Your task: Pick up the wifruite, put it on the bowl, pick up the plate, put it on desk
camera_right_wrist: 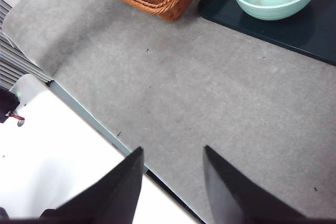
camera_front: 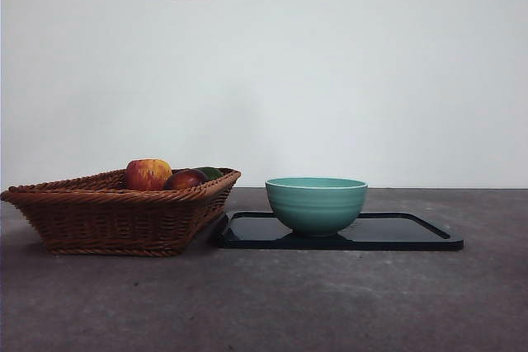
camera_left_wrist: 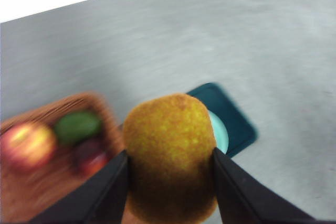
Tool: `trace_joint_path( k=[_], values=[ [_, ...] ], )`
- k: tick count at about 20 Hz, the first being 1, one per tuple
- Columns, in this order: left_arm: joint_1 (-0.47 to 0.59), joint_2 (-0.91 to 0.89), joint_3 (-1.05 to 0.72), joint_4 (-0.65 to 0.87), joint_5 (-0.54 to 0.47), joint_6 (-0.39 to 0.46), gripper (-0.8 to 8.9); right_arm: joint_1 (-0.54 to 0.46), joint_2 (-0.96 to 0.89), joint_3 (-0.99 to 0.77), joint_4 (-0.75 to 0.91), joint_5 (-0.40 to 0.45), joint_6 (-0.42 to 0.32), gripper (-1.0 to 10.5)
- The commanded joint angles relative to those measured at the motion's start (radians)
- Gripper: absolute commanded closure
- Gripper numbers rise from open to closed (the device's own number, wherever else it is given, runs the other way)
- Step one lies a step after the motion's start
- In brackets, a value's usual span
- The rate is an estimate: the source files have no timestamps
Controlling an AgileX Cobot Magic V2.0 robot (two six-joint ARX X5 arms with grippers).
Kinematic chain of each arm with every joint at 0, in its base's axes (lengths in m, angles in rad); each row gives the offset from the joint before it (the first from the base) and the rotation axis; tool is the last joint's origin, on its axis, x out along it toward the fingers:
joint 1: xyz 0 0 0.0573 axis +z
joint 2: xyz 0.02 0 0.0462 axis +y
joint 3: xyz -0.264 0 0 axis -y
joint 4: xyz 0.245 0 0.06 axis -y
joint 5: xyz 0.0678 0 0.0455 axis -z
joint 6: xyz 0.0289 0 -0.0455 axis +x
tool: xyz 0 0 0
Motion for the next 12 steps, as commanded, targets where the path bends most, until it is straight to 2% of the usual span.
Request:
trace_joint_path(
  k=[1,7,12],
  values=[
    [0.013,-0.036,-0.007,-0.008,-0.038,-0.06,6.59,0.006,0.002,0.009,0.009,0.002,-0.019,7.7],
    [0.05,-0.126,-0.307,0.105,-0.139,-0.135,6.59,0.006,0.002,0.009,0.011,0.002,-0.019,7.7],
    [0.059,-0.12,-0.534,0.314,-0.195,-0.18,6.59,0.006,0.002,0.009,0.01,0.002,-0.019,7.7]
  ],
)
